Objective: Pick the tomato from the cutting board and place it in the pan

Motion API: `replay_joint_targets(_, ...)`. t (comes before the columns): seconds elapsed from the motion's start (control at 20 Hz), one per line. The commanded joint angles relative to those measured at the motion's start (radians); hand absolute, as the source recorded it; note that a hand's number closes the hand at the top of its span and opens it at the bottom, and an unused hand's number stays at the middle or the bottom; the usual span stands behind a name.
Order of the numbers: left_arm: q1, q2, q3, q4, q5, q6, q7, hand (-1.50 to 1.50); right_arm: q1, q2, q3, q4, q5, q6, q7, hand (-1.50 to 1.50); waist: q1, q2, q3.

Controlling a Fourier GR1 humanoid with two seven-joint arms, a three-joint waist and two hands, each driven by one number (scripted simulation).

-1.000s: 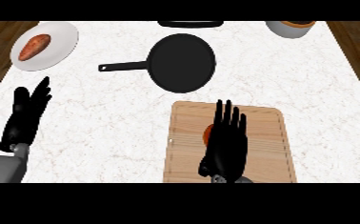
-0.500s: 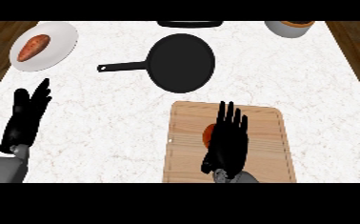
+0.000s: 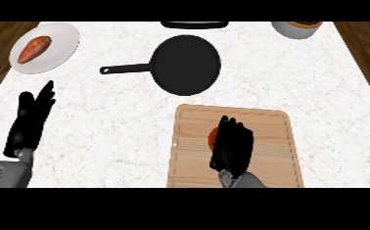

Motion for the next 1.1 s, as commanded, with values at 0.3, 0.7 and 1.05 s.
replay_joint_targets(0.3, 0.009, 0.011, 0.032, 0.002, 0.001, -0.029, -0.006, 0.00, 0.121, 0.013, 0.010, -0.052, -0.056, -0.065, 0.326, 1.50, -0.008, 0.001, 0.001)
replay_joint_targets(0.7, 0.026, 0.013, 0.043, 0.005, -0.006, -0.014, -0.005, 0.00, 0.252, 0.013, 0.035, -0.222, 0.085, -0.171, 0.344, 1.50, -0.028, -0.010, -0.002)
replay_joint_targets(1.05, 0.019, 0.025, 0.033, -0.015, -0.014, -0.033, 0.012, 0.00, 0.088, 0.013, 0.075, -0.355, 0.408, -0.082, 0.344, 1.50, -0.009, -0.010, -0.002)
